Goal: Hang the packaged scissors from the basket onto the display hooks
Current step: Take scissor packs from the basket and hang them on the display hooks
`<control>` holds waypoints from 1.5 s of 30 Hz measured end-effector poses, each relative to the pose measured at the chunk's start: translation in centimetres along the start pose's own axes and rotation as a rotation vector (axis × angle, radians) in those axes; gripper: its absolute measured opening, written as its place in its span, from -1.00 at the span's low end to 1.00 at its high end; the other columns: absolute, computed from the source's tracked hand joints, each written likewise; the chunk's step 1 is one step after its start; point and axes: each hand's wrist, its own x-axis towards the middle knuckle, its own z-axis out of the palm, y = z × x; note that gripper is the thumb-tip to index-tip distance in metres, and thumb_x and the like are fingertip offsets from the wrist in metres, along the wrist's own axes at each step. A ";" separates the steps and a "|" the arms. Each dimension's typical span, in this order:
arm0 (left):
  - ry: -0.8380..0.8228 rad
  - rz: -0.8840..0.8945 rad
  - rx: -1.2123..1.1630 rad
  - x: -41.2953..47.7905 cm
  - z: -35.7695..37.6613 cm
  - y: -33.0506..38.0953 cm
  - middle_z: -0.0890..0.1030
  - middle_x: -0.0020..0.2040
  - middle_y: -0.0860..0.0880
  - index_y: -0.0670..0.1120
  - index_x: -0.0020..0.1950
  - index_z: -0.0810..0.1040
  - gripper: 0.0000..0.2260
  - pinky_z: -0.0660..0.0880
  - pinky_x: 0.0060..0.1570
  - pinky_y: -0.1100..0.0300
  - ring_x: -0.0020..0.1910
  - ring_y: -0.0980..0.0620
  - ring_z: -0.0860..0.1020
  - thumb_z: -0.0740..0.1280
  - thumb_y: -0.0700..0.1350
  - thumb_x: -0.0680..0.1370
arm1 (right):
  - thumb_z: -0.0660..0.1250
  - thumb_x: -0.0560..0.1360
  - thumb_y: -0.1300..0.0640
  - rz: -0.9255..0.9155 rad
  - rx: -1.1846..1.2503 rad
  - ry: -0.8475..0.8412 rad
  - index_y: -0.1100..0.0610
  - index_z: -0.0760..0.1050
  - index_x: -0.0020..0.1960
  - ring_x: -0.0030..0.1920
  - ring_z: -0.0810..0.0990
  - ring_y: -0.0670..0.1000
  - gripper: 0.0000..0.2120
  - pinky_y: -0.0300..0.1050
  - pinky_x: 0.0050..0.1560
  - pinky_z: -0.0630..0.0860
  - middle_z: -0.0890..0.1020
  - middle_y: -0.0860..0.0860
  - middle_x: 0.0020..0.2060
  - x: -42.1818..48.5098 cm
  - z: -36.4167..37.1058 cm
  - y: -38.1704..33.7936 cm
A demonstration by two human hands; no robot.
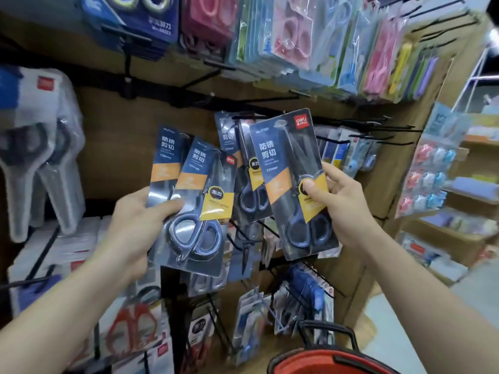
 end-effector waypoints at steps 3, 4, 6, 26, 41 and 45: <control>-0.025 0.001 -0.009 0.1 0.1 -0.3 0.76 -0.13 -0.13 -0.11 -0.06 0.70 -0.90 0.64 -0.12 -0.01 -0.29 -0.02 0.69 0.43 -0.28 0.57 | 0.38 0.59 0.29 0.000 0.036 0.022 -0.09 0.69 0.08 -0.04 0.70 -0.06 -0.71 -0.15 0.00 0.62 0.76 -0.06 -0.03 -0.1 0.4 0.4; -0.022 -0.002 -0.018 0.1 0.1 -0.4 0.75 -0.17 -0.11 -0.11 -0.07 0.70 -0.90 0.65 -0.21 0.05 -0.33 0.01 0.68 0.43 -0.28 0.57 | 0.38 0.60 0.28 0.007 0.044 0.032 -0.07 0.68 0.12 -0.01 0.70 -0.04 -0.72 -0.12 0.03 0.63 0.75 -0.05 -0.01 0.1 0.6 0.4; -0.024 -0.024 -0.044 0.2 0.1 -0.6 0.74 -0.26 -0.06 -0.12 -0.05 0.70 -0.90 0.64 -0.39 0.13 -0.39 0.04 0.67 0.42 -0.29 0.57 | 0.40 0.60 0.25 0.021 0.062 0.053 0.05 0.61 0.28 0.08 0.69 0.04 -0.72 0.02 0.14 0.63 0.74 0.03 0.07 0.5 1.1 0.3; -0.047 -0.071 -0.236 0.5 -1.5 -1.4 0.76 -0.12 -0.10 -0.16 0.05 0.68 -0.85 0.65 -0.32 0.15 -0.24 -0.01 0.73 0.34 -0.34 0.62 | 0.51 0.53 0.18 0.238 -0.116 0.216 0.22 0.59 -0.07 -0.25 0.64 0.00 -0.87 0.02 -0.12 0.66 0.68 0.11 -0.20 7.7 9.8 4.6; -0.108 0.020 -0.179 0.6 -0.1 1.3 0.76 -0.10 -0.08 -0.09 0.02 0.69 -0.90 0.69 -0.22 0.04 -0.19 -0.03 0.73 0.39 -0.25 0.62 | 0.21 0.68 -0.16 0.410 0.225 0.004 0.15 0.63 0.09 -0.17 0.66 0.02 -0.59 -0.02 -0.06 0.59 0.74 0.05 -0.12 -0.1 13.2 -0.4; -0.137 -0.047 -0.128 1.9 0.2 2.1 0.76 -0.07 -0.11 -0.12 0.06 0.70 -0.90 0.69 -0.21 0.01 -0.17 -0.06 0.74 0.41 -0.26 0.61 | 0.39 0.62 -0.03 0.404 0.214 -0.098 0.24 0.61 0.22 -0.10 0.69 0.07 -0.65 0.00 -0.06 0.63 0.73 0.18 0.03 0.1 13.6 -1.1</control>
